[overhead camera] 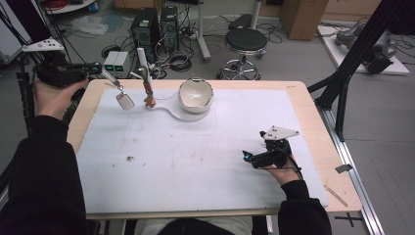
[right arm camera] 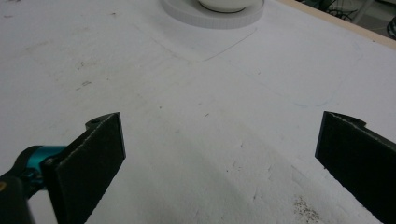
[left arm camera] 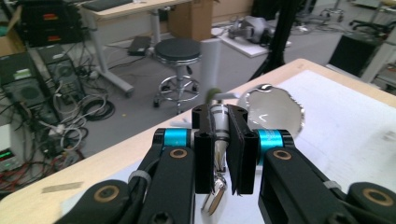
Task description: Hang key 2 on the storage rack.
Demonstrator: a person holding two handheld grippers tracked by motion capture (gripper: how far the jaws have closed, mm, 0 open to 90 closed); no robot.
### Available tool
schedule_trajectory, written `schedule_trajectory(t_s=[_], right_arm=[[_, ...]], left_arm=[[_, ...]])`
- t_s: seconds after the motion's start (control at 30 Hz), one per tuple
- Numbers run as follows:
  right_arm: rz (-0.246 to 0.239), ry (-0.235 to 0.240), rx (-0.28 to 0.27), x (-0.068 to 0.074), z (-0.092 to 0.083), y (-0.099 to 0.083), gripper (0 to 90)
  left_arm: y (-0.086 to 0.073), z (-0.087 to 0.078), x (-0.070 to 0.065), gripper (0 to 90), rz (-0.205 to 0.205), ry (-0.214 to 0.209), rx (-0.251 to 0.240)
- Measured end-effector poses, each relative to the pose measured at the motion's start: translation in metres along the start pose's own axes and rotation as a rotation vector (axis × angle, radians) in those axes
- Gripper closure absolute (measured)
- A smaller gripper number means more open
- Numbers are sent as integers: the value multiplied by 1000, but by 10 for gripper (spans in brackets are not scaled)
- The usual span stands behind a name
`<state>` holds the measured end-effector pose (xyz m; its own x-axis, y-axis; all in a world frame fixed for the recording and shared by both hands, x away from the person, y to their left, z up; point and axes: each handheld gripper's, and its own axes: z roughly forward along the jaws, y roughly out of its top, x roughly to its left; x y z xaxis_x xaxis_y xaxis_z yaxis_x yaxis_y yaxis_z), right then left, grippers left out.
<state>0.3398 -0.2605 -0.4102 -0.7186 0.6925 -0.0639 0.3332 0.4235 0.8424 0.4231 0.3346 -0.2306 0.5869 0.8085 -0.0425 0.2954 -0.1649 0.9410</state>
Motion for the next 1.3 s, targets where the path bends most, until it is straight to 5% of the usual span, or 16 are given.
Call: schedule_trajectory(t_s=[0.33,0.4,0.53,0.97,1.3], right_arm=[[7,12,-18,0,-6,-1,6],[16,18,-27,-1,-8,-1,6],[38,23,-66,-3,-12,-1,6],[70,29,-98,-7,-15,-4,6],[71,28,-88,-8,-14,-5,6]], left_arm=[[20,14,13,821,-13,63,31],[22,16,14,821,-13,87,1],[21,22,18,823,-47,88,-47],[12,52,28,823,-64,98,-2],[9,66,31,824,-75,80,-35]])
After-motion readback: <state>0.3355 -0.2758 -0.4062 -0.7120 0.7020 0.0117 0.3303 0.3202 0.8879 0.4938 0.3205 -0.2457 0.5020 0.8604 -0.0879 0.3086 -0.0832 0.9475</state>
